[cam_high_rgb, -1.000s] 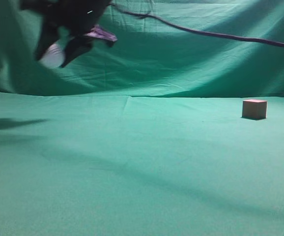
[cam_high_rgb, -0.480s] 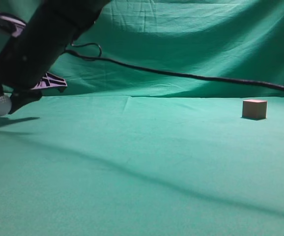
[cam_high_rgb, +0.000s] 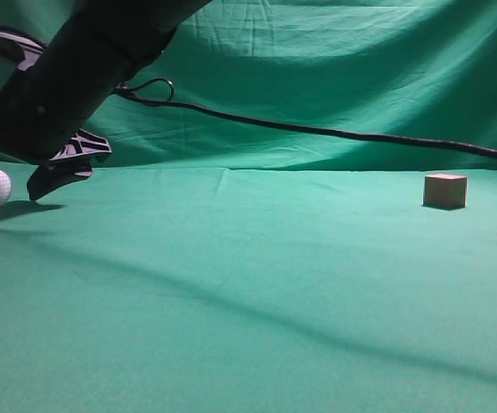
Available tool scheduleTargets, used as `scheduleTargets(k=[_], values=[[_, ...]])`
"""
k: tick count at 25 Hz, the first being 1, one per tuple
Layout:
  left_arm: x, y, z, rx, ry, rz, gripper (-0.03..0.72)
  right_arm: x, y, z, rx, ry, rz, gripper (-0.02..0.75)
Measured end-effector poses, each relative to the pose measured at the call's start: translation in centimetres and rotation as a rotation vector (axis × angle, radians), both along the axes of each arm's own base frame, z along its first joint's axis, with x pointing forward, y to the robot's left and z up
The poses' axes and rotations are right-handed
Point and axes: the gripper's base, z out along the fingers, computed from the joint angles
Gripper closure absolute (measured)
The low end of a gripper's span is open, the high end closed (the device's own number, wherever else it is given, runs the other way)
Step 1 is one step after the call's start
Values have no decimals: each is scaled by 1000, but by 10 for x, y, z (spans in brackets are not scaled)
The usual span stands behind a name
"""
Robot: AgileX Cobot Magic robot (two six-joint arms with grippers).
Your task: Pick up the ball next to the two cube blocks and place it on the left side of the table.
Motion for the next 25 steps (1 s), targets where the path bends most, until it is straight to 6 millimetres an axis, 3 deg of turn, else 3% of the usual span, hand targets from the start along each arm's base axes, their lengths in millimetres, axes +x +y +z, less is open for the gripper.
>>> scheduleTargets(k=[3, 6, 9, 12, 17, 20, 23, 25], values=[[0, 0, 0, 0, 0, 0, 688, 0, -3, 26, -16, -63, 28, 113], [0, 0, 0, 0, 0, 0, 688, 1, -17, 77, -35, -107, 53, 370], [0, 0, 0, 0, 0, 0, 688, 0, -46, 134, -77, -95, 55, 630], [0, 0, 0, 0, 0, 0, 688, -3, -82, 183, -124, -54, 30, 738], [0, 0, 0, 0, 0, 0, 688, -7, -144, 244, -149, 18, -58, 738], [0, 0, 0, 0, 0, 0, 688, -11, -185, 286, -129, -27, -152, 738], [0, 0, 0, 0, 0, 0, 688, -26, -232, 328, -118, -104, -272, 738], [0, 0, 0, 0, 0, 0, 688, -39, -262, 342, -129, -114, -339, 738]])
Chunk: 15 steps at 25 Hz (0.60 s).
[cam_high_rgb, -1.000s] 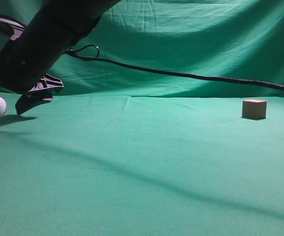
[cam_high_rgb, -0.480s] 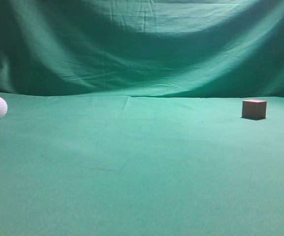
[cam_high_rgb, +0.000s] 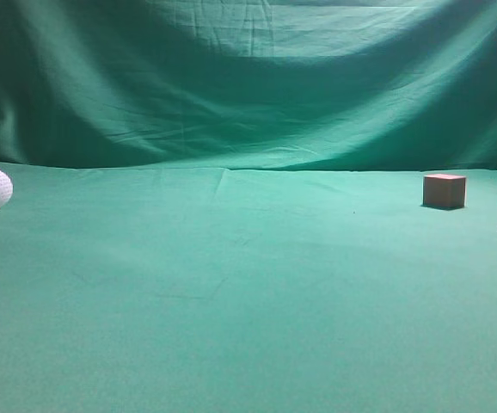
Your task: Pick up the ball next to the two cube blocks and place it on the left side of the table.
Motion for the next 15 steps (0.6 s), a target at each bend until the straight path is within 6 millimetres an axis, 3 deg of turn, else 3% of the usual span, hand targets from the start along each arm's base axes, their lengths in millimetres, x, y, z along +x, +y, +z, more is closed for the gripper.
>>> scheduleTargets(k=[5, 15], values=[[0, 0, 0, 0, 0, 0, 688, -49, -60, 1, -26, 36, -97, 738], [0, 0, 0, 0, 0, 0, 688, -152, -116, -70, 89, -76, -169, 738]])
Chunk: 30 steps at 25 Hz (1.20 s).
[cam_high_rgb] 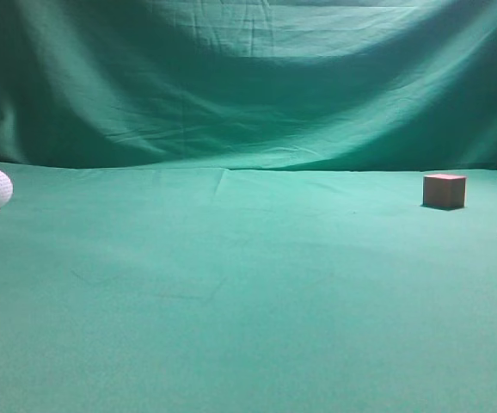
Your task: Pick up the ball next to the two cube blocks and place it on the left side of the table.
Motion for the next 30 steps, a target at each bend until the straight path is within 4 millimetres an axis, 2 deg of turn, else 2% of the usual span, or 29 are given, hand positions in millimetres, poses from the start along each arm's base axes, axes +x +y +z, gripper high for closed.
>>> scheduleTargets(k=[8, 15, 22, 30], values=[[0, 0, 0, 0, 0, 0, 688, -67, -37, -41, -5, -76, -16, 738], [0, 0, 0, 0, 0, 0, 688, -100, -57, -83, 29, -153, -59, 738], [0, 0, 0, 0, 0, 0, 688, -114, -73, -128, 75, -332, -197, 738], [0, 0, 0, 0, 0, 0, 688, -112, -83, -196, 37, -328, -405, 738]])
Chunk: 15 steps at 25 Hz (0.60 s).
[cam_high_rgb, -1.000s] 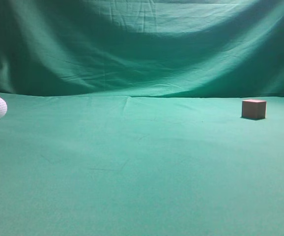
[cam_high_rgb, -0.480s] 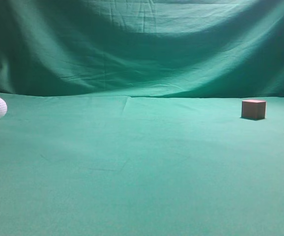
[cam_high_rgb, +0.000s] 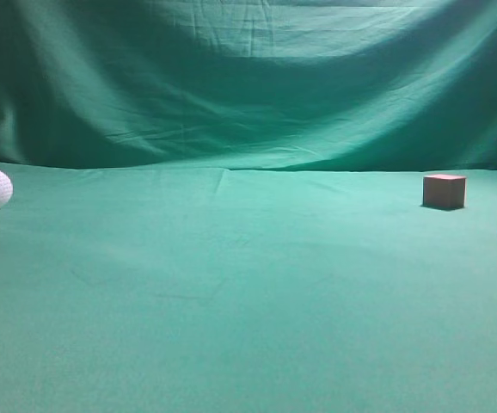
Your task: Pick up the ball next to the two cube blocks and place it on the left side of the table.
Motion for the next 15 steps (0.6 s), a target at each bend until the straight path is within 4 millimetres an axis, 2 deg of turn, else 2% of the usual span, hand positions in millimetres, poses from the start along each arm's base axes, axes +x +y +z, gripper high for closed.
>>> scheduleTargets(k=[7, 15], values=[[0, 0, 0, 0, 0, 0, 688, 5, -4, -45, 1, 67, -85, 738], [0, 0, 0, 0, 0, 0, 688, 6, -4, -44, 25, 53, -94, 738]])
